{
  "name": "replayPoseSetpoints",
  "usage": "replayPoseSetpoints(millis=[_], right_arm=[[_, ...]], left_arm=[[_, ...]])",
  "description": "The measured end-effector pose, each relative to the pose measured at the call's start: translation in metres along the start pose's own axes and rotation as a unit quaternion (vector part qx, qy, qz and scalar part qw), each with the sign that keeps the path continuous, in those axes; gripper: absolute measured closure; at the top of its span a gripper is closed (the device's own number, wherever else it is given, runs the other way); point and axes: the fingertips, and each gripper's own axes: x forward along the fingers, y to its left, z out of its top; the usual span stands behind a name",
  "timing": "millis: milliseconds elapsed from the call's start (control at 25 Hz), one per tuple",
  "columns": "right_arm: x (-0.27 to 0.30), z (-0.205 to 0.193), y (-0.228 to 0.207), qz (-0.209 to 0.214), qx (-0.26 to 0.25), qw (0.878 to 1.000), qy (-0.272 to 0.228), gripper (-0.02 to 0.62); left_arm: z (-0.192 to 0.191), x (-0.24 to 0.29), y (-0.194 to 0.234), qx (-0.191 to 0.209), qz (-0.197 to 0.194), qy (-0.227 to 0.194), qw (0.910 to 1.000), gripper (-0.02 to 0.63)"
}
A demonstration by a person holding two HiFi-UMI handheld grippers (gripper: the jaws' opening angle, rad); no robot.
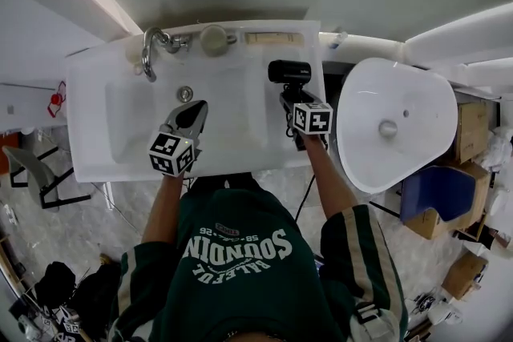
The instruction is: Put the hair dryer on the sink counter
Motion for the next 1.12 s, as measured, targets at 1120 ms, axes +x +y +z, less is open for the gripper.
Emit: replayPoseSetpoints(millis=[1120], right_arm=[[0.05, -0.007, -0.034, -0.087, -0.035, 0.992, 0.089, 0.345]], left_arm=[[-0.018, -0.018, 0.026, -0.026, 0.021, 0.02, 0.9993, 0.555]])
